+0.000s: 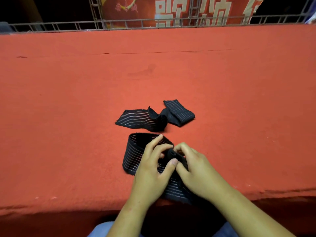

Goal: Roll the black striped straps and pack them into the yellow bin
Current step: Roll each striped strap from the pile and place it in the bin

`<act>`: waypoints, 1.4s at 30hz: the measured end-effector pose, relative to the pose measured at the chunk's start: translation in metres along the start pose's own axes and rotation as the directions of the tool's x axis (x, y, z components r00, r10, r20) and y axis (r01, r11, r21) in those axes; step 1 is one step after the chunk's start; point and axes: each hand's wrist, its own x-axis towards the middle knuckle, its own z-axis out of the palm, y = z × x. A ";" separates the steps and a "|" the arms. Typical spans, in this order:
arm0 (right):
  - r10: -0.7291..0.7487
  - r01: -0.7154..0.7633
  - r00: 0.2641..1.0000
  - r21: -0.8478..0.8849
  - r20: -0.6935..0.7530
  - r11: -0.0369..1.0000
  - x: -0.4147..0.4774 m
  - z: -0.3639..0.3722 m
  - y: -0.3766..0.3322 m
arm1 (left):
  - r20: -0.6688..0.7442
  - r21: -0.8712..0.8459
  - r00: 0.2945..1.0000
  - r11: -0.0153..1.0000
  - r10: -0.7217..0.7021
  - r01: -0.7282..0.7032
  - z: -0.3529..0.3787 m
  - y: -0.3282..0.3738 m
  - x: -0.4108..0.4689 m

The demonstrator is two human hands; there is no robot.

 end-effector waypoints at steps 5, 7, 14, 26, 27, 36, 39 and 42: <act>0.032 -0.045 0.996 -0.160 -0.083 0.986 -0.008 0.003 -0.010 | -0.057 -0.020 0.998 1.000 0.016 -0.017 0.001 0.003 -0.001; 0.095 -0.123 0.988 -0.242 -0.124 0.962 -0.009 0.001 -0.015 | -0.085 -0.021 0.996 1.000 0.002 -0.004 0.002 0.001 0.000; 0.189 -0.185 0.978 0.046 -0.093 0.982 -0.006 -0.003 -0.009 | -0.166 -0.041 0.983 0.997 -0.077 0.072 -0.001 -0.001 0.002; 0.508 -0.361 0.841 0.506 -0.188 0.784 -0.022 -0.041 0.011 | -0.256 -0.421 0.855 0.848 -0.451 0.321 -0.012 -0.015 0.010; 0.495 -0.377 0.855 0.472 -0.151 0.797 -0.025 -0.043 0.010 | -0.212 -0.458 0.863 0.827 -0.458 0.327 -0.011 -0.016 0.010; 0.403 -0.336 0.913 -0.433 0.069 0.836 -0.034 -0.002 -0.031 | 0.458 0.086 0.874 0.986 -0.165 0.141 -0.036 -0.015 0.001; 0.409 -0.349 0.911 -0.430 0.052 0.833 -0.029 0.004 -0.036 | 0.468 0.272 0.877 0.962 -0.105 -0.030 -0.037 -0.026 -0.010; 0.423 -0.394 0.905 -0.290 0.041 0.872 -0.030 0.004 -0.032 | 0.328 0.225 0.944 0.973 -0.033 -0.045 -0.034 -0.032 -0.013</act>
